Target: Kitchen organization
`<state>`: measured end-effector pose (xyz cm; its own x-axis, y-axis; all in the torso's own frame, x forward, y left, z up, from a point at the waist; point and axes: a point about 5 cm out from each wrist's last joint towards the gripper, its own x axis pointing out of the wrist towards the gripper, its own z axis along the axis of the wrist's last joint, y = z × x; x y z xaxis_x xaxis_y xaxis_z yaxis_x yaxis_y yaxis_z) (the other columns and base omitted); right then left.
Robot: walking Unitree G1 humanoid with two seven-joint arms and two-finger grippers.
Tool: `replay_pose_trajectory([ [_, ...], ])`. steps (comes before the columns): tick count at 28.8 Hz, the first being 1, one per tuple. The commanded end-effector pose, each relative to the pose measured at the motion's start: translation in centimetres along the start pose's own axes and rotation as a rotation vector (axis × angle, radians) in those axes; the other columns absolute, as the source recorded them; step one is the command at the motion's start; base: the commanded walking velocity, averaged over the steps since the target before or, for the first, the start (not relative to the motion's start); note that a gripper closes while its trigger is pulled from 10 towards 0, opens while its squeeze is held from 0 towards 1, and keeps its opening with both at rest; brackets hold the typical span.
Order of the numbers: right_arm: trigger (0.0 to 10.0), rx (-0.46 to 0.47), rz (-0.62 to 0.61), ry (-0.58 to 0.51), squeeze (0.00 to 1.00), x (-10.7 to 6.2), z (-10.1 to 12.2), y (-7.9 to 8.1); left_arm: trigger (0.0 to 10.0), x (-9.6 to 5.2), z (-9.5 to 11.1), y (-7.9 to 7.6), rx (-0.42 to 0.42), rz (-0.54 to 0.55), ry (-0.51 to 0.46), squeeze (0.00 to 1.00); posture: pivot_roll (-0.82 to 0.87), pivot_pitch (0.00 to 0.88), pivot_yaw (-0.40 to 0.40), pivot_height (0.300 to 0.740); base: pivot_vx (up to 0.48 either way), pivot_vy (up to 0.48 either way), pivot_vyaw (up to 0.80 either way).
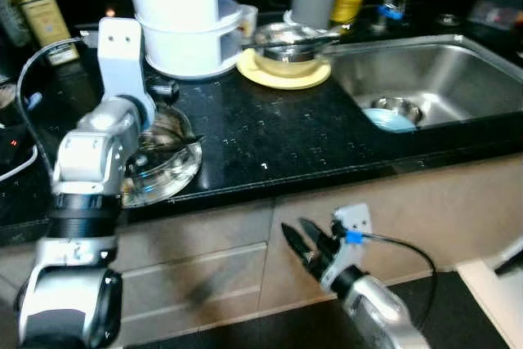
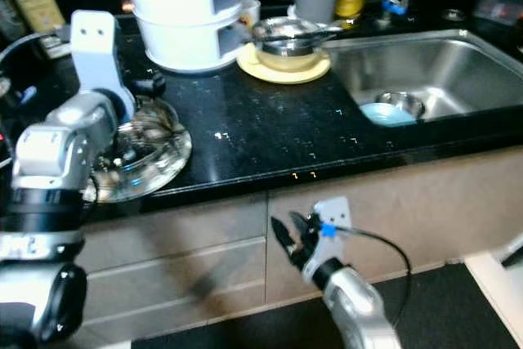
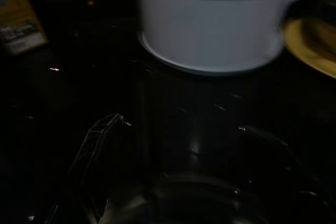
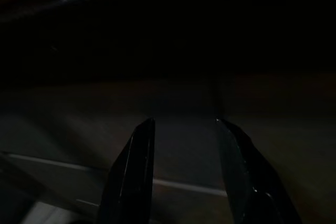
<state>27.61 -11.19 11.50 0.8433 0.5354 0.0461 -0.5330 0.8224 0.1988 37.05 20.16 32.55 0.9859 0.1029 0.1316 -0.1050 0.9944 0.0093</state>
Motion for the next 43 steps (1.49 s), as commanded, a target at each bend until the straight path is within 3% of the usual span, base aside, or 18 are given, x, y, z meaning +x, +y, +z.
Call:
replay_pose_trajectory([
  [1,10.0,-0.006,-0.025,0.027,0.0,-0.8,-0.4,-0.6,10.0,-0.2,0.7,-1.2,0.008,-0.043,-0.037,0.0,-0.04,0.115,0.007,0.74,0.0,0.0,0.0],
  [10,10.0,0.0,-0.029,0.03,0.0,-0.9,-0.5,-0.7,10.0,-0.4,1.2,-1.3,0.003,-0.045,-0.06,0.0,-0.04,0.118,0.005,0.74,0.0,0.0,0.0],
  [25,10.0,0.011,-0.029,0.041,0.0,-1.0,-0.7,-0.7,10.0,-0.5,1.3,-0.7,0.013,0.009,-0.014,0.0,-0.03,0.131,-0.003,0.74,0.0,0.0,0.0],
  [33,10.0,0.015,-0.027,0.052,0.0,-1.1,-1.0,-0.7,10.0,-0.2,-0.2,-0.6,0.031,0.022,0.19,0.0,-0.03,0.136,-0.009,0.74,0.0,0.0,0.0],
  [35,10.0,0.015,-0.021,0.061,0.0,-1.1,-1.1,-0.7,10.0,-0.2,-1.3,-1.1,0.029,-0.019,0.303,0.0,-0.03,0.139,-0.009,0.74,0.0,0.0,0.0],
  [36,10.0,0.013,-0.018,0.066,0.0,-1.1,-1.1,-0.7,10.0,-0.2,-1.7,-1.2,0.028,-0.025,0.337,0.07,-0.03,0.139,-0.009,0.74,0.0,0.0,0.0],
  [37,10.0,0.011,-0.016,0.068,0.0,-1.1,-1.1,-0.7,10.0,-0.2,-2.0,-1.2,0.032,-0.023,0.357,0.13,-0.03,0.139,-0.009,0.74,0.0,0.0,0.0],
  [42,10.0,0.006,-0.018,0.072,0.0,-1.3,-1.0,-0.9,10.0,-0.4,-1.9,-0.9,0.037,0.009,0.37,0.15,-0.04,0.142,-0.006,0.74,0.0,0.0,0.0],
  [43,10.0,0.004,-0.02,0.074,0.0,-1.4,-1.0,-1.0,10.0,-0.5,-1.8,-0.6,0.04,0.022,0.375,0.2,-0.04,0.142,-0.006,0.74,0.0,0.0,0.0],
])
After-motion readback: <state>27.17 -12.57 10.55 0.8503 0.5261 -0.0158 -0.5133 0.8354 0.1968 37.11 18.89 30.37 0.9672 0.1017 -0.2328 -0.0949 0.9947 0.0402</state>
